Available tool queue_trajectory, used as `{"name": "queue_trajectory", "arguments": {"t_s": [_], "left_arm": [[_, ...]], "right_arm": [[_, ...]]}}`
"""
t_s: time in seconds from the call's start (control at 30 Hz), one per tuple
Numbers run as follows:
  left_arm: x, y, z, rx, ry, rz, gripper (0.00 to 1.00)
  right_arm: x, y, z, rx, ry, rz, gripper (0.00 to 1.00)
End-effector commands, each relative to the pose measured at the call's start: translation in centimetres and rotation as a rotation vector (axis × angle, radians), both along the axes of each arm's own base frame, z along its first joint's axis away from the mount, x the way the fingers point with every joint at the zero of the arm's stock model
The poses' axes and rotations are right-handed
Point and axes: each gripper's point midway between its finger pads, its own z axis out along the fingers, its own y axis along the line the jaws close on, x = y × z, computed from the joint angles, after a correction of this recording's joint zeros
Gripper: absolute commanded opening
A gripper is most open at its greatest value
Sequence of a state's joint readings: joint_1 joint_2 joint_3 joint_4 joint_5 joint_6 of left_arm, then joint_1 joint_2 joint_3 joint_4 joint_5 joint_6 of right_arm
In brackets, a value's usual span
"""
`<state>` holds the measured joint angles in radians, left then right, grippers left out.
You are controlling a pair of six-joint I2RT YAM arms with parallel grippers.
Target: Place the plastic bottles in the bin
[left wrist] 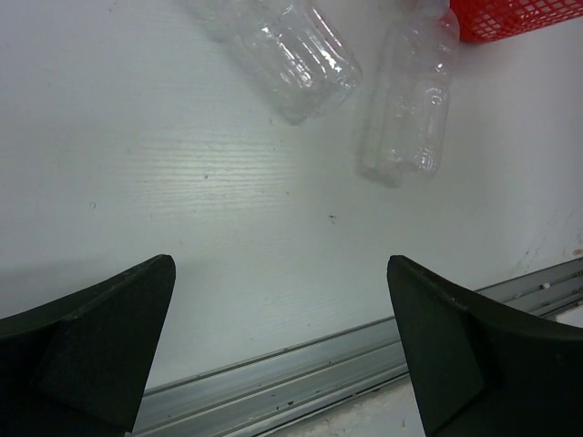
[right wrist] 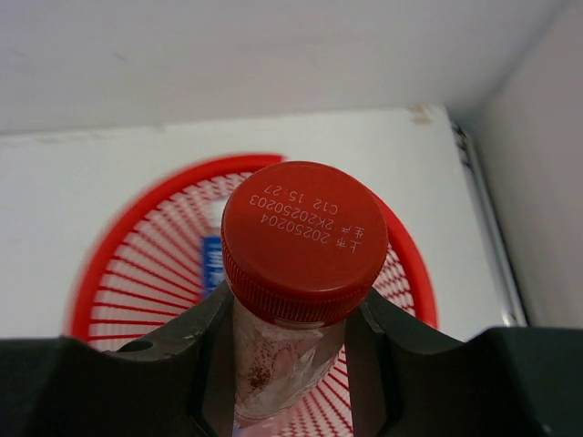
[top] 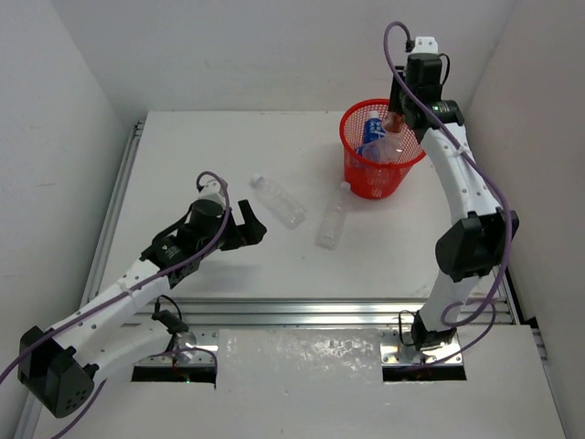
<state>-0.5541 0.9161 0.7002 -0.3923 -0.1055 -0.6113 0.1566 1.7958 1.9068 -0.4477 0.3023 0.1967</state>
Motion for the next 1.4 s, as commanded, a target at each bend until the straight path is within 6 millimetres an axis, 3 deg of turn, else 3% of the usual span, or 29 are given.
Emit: {"name": "queue_trajectory", "arguments": {"t_s": [0.0,0.07,0.13,0.2,0.23,0.27,0.3,0.4,0.63,0.67,0.7,0.73,0.77,0.8,0.83,0.87,0.9,0.93,0.97,1.0,1.03,1.1,1.13,1.23,1.3,1.37], "left_arm": [[0.3,0.2,0.8,-0.026,-0.028,0.024,1.0],[0.0,-0.3,0.2,-0.038,-0.012,0.001,1.0],[-0.2,-0.3,-0.6,-0.032,0.006,-0.005,1.0],[-0.2,-0.3,-0.9,-0.029,0.011,0.0,1.0],[-0.1,-0.2,-0.8,-0.027,0.008,0.004,1.0],[0.0,-0.2,-0.8,-0.026,0.005,0.008,1.0],[0.1,-0.1,-0.8,-0.024,0.007,0.014,1.0],[0.6,0.0,-0.9,-0.009,0.018,0.032,1.0],[3.3,-0.9,0.1,-0.031,0.042,0.12,1.0],[3.8,-1.0,-0.7,-0.021,0.068,0.137,1.0],[4.6,-1.2,0.0,-0.038,0.07,0.174,1.0],[5.3,-1.4,-1.0,-0.022,0.111,0.201,1.0],[6.3,-1.9,0.1,-0.053,0.108,0.232,1.0],[6.9,-2.2,-1.3,-0.033,0.15,0.247,1.0],[7.9,-2.8,-0.5,-0.072,0.153,0.276,1.0],[8.5,-3.3,-0.8,-0.079,0.165,0.28,1.0],[9.1,-3.8,-2.5,-0.059,0.209,0.287,1.0],[10.0,-4.6,-2.0,-0.086,0.218,0.294,1.0],[10.5,-4.9,-2.4,-0.088,0.236,0.303,1.0],[10.9,-5.3,-4.2,-0.067,0.282,0.31,1.0],[11.8,-6.1,-3.7,-0.092,0.284,0.319,1.0],[12.6,-6.6,-5.9,-0.07,0.335,0.34,1.0],[13.6,-7.1,-5.5,-0.087,0.332,0.358,1.0],[15.3,-7.3,-7.5,-0.049,0.379,0.427,1.0],[15.5,-7.1,-10.0,-0.004,0.434,0.46,1.0],[16.6,-7.8,-10.4,-0.022,0.423,0.47,1.0]], "right_arm": [[-0.4,-4.2,-0.7,-0.111,0.051,-0.155,0.0],[-0.3,-5.2,-2.4,-0.119,0.096,-0.178,0.0],[-0.3,-5.8,-2.8,-0.118,0.102,-0.184,0.01],[-0.4,-5.8,-3.3,-0.128,0.116,-0.179,0.15],[-0.4,-5.7,-3.4,-0.129,0.121,-0.175,0.29],[-0.4,-5.7,-3.5,-0.129,0.127,-0.172,0.74],[-0.5,-5.8,-3.4,-0.13,0.128,-0.181,0.98],[-0.6,-5.6,-2.8,-0.126,0.128,-0.17,0.99],[-2.2,-4.6,1.3,-0.032,0.065,-0.144,0.99],[-3.3,-4.3,2.5,0.006,0.042,-0.136,0.99],[-3.9,-3.5,1.9,0.034,0.058,-0.103,0.99],[-5.3,-3.1,3.7,0.076,0.013,-0.091,0.99],[-6.1,-2.7,4.0,0.102,0.002,-0.078,0.99],[-7.8,-2.0,4.3,0.151,-0.013,-0.047,0.99],[-8.8,-1.6,2.2,0.166,0.027,-0.035,0.99],[-9.6,-1.2,2.0,0.187,0.024,-0.015,0.99],[-10.4,-0.1,2.2,0.228,0.01,0.027,0.99],[-12.0,0.2,3.3,0.25,-0.021,0.052,0.99],[-12.7,0.7,1.7,0.259,0.012,0.069,0.99],[-13.4,1.1,1.6,0.27,0.013,0.086,0.99],[-14.5,1.6,2.2,0.286,-0.002,0.117,0.99],[-15.5,1.9,1.1,0.291,0.022,0.137,0.99],[-16.2,2.1,1.5,0.297,0.012,0.151,0.99],[-17.2,2.4,0.8,0.302,0.027,0.176,0.99],[-17.9,2.8,0.6,0.309,0.028,0.203,0.99],[-18.5,3.3,0.0,0.317,0.038,0.23,0.99]]}}
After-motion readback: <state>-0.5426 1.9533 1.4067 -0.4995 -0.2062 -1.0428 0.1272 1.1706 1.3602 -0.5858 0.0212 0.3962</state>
